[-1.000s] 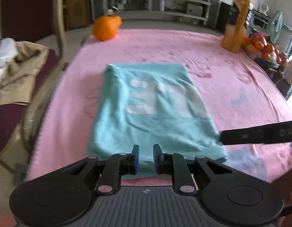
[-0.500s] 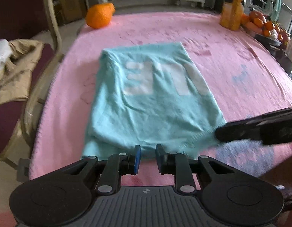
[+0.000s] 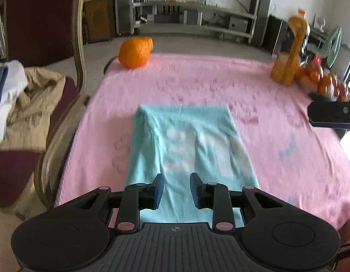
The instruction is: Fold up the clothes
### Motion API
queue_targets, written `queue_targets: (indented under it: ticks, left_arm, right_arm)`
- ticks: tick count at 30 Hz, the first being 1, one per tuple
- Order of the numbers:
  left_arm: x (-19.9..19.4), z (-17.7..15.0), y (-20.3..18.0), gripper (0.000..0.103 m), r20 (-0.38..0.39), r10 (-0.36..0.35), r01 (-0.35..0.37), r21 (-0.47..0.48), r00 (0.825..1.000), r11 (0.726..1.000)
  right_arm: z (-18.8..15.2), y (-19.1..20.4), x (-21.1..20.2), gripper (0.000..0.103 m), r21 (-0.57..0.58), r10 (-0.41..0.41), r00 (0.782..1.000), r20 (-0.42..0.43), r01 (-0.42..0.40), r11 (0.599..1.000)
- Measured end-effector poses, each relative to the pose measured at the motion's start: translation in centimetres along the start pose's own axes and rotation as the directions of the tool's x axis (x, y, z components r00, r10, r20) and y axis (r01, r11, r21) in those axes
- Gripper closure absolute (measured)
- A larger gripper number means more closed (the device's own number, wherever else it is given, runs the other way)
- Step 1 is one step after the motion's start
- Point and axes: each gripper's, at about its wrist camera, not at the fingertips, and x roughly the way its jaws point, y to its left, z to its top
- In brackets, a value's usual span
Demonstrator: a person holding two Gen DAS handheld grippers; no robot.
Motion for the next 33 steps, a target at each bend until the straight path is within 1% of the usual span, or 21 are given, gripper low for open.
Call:
queue_targets:
  ticks: [1, 3, 5, 6, 7, 9, 11, 12, 13, 15, 17, 19, 21, 25, 29, 31, 33]
  left_arm:
    - [-0.1, 0.8, 0.3, 0.070, 0.010, 0.000, 0.000, 0.002, 1.000, 1.000]
    - [0.0, 2.4, 0.9, 0.070, 0.017, 0.024, -0.024, 0.004, 1.000, 1.000]
    - [0.5, 3.3, 1.5, 0.067, 0.011, 0.029, -0.029, -0.010, 1.000, 1.000]
    - [1.0, 3.3, 1.9, 0.062, 0.007, 0.038, -0.038, -0.020, 0.999, 0.999]
    - [1.4, 3.3, 2.2, 0.062, 0.002, 0.047, -0.047, -0.031, 0.999, 0.998]
    - [3.0, 2.4, 3.2, 0.062, -0.039, 0.062, -0.065, -0.085, 0.997, 0.994]
    - [4.6, 1.8, 4.6, 0.062, -0.133, 0.058, -0.080, -0.161, 0.989, 0.984]
    - [4.8, 1.8, 5.0, 0.061, -0.144, 0.062, -0.088, -0.181, 0.988, 0.980]
    - [4.8, 1.9, 5.5, 0.057, -0.134, 0.065, -0.091, -0.194, 0.989, 0.977]
    - [4.8, 2.2, 6.5, 0.050, -0.118, 0.064, -0.090, -0.227, 0.991, 0.970]
    - [5.8, 2.7, 7.5, 0.050, -0.139, 0.018, -0.054, -0.265, 0.990, 0.963]
    - [7.0, 3.1, 8.8, 0.050, -0.169, -0.049, -0.010, -0.332, 0.984, 0.943]
    - [8.2, 3.2, 9.6, 0.050, -0.189, -0.100, 0.021, -0.382, 0.977, 0.924]
    - [9.4, 3.1, 9.8, 0.048, -0.208, -0.127, 0.032, -0.408, 0.970, 0.912]
    - [10.4, 3.1, 10.4, 0.047, -0.209, -0.199, 0.098, -0.414, 0.957, 0.905]
    - [10.8, 3.0, 10.7, 0.048, -0.208, -0.189, 0.090, -0.410, 0.960, 0.908]
    - [11.1, 2.9, 11.0, 0.048, -0.197, -0.207, 0.109, -0.420, 0.958, 0.901]
  right_arm:
    - [0.9, 0.3, -0.1, 0.066, -0.026, -0.010, 1.000, 0.010, 0.010, 1.000]
    - [2.7, 0.8, -0.2, 0.064, -0.079, -0.028, 0.999, 0.031, 0.030, 0.996]
    - [3.6, 0.8, 0.4, 0.063, -0.107, -0.043, 0.998, 0.045, 0.047, 0.993]
    - [4.0, 0.7, 0.7, 0.062, -0.121, -0.050, 0.997, 0.052, 0.056, 0.991]
    - [3.6, -0.1, 1.5, 0.059, -0.096, -0.055, 0.998, 0.042, 0.059, 0.994]
    - [2.7, -1.9, 3.0, 0.057, -0.045, -0.066, 0.998, 0.020, 0.067, 0.997]
    - [1.8, -3.6, 4.5, 0.055, 0.007, -0.075, 0.997, -0.002, 0.075, 0.997]
    - [1.4, -4.5, 5.3, 0.055, 0.032, -0.079, 0.997, -0.014, 0.079, 0.996]
    - [0.9, -5.3, 6.0, 0.055, 0.058, -0.083, 0.996, -0.025, 0.084, 0.995]
    - [0.3, -7.2, 7.2, 0.055, 0.149, -0.100, 0.991, -0.091, 0.112, 0.982]
    - [0.2, -8.1, 7.6, 0.054, 0.190, -0.082, 0.991, -0.107, 0.101, 0.976]
    - [0.1, -8.8, 8.0, 0.050, 0.230, -0.070, 0.991, -0.112, 0.095, 0.968]
    - [-0.1, -9.6, 8.6, 0.050, 0.277, -0.055, 0.991, -0.120, 0.087, 0.957]
    - [-0.4, -10.7, 9.8, 0.050, 0.340, -0.019, 0.990, -0.138, 0.066, 0.938]
    - [-0.1, -11.4, 10.9, 0.052, 0.350, -0.006, 0.990, -0.144, 0.057, 0.935]
    - [0.0, -11.9, 11.3, 0.060, 0.362, -0.004, 0.990, -0.142, 0.056, 0.930]
    - [0.0, -12.4, 11.6, 0.063, 0.384, 0.006, 0.990, -0.141, 0.049, 0.922]
